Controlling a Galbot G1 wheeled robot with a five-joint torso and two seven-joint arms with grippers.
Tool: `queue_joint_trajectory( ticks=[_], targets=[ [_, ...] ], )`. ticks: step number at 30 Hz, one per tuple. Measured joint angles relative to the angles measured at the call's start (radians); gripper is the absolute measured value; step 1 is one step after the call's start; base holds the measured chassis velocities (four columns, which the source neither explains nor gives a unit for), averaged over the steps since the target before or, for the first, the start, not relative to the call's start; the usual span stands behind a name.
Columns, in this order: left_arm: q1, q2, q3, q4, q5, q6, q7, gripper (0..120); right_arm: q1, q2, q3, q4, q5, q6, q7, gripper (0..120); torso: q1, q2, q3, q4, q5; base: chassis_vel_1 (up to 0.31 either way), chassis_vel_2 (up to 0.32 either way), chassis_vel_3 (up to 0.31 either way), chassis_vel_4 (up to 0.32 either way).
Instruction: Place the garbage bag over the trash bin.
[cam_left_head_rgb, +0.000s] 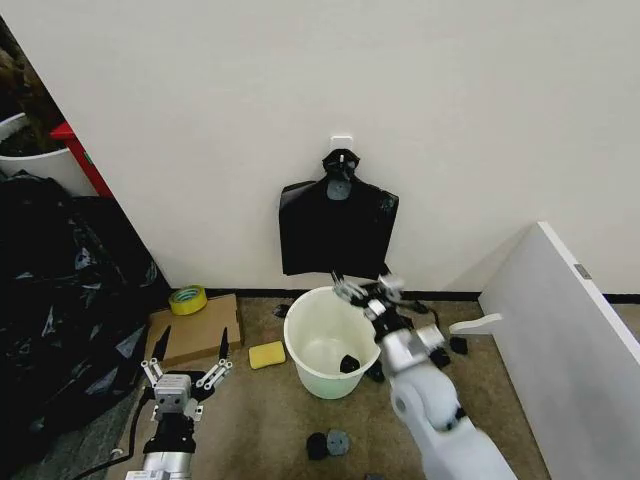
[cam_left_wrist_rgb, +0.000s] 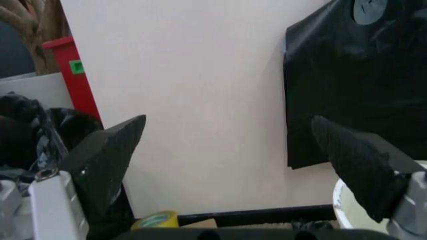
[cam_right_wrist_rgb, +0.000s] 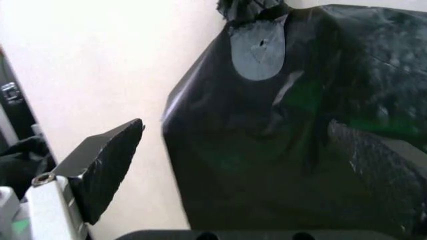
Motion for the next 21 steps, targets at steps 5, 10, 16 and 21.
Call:
queue_joint_trajectory(
  ticks=[5,10,16,21],
  targets=[
    [0.002,-0.007,-0.002,-0.001,0.002,-0.003,-0.002,97,0.098,0.015,-0.011,-0.079,0.025,-0.004,0.021,100,0.0,0.0,0.0,-0.0001,0.0001,0.0,0.0,0.0,0.0],
    [0.005,-0.016,-0.002,-0.007,0.008,-0.004,-0.003,97,0.139,0.013,-0.02,-0.102,0.037,-0.005,0.024,100,0.0,0.0,0.0,-0.0003,0.0002,0.0,0.0,0.0,0.0],
    [0.005,-0.02,-0.001,-0.008,0.011,-0.005,-0.005,97,0.213,0.02,-0.041,-0.144,0.04,-0.01,0.034,100,0.0,0.0,0.0,-0.0001,0.0001,0.0,0.0,0.0,0.0],
    [0.008,-0.024,-0.002,-0.017,0.012,-0.005,-0.007,97,0.263,0.03,-0.054,-0.186,0.045,-0.01,0.052,100,0.0,0.0,0.0,-0.0002,0.0001,0.0,0.0,0.0,0.0]
  ],
)
